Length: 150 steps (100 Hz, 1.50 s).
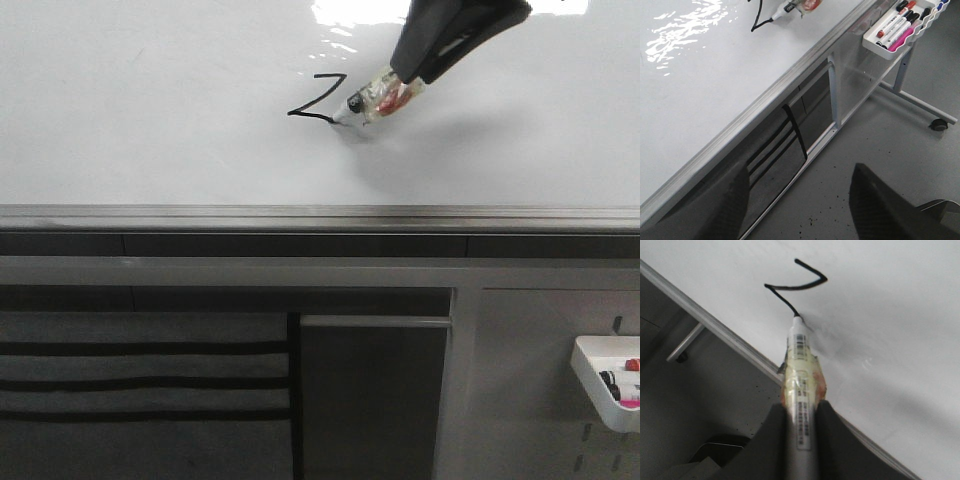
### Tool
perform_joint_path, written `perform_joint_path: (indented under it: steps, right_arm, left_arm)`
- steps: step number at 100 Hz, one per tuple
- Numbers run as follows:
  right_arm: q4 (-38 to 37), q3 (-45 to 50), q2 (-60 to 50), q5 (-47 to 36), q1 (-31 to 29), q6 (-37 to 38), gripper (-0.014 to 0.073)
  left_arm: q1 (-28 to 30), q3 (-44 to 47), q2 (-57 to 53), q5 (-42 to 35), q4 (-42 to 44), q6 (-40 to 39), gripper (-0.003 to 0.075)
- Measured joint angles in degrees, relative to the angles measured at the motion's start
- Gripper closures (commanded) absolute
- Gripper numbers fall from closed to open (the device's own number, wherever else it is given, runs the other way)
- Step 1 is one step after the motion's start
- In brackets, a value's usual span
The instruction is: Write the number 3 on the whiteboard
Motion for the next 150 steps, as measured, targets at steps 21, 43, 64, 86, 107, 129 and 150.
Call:
perform_joint_path:
  steps: [21,43,64,86,107,129,150]
  right_arm:
    - [0.73,2.86,2.06,-4.33,3.96,0.00,0.0600]
    - [0.30,-0.36,4.10,-4.85,7.08,0.00,0.0600]
    - [-1.48,4.02,-6.78,-2.69,9.92,-3.57,0.0600]
    - [-1.37,15.60,-22.02,-0.52,14.63,-10.45,0.0600]
    - [-3.65,19.80,-27.79,0.36,14.99,-15.32,0.0600]
    - [-4.00,19.96,-28.06,0.43,14.99,-20.66,0.0600]
    - [-4.13,19.96,-27.34,-0.94,18.07,-24.22,0.0600]
  left_arm:
    - [0.00,0.00,0.00,0.00,0.00,0.00,0.0312]
    - [0.00,0.00,0.00,0.00,0.00,0.00,0.0312]
    - [0.00,0.00,0.00,0.00,0.00,0.00,0.0312]
    - [0.00,0.00,0.00,0.00,0.00,0.00,0.0312]
    - [0.00,0.00,-0.02,0.00,0.00,0.00,0.0312]
    - [0.00,0.00,0.38,0.00,-4.84,0.74,0.0312]
    - [-1.81,0.00,5.55,-0.11,-11.03,14.90,0.0312]
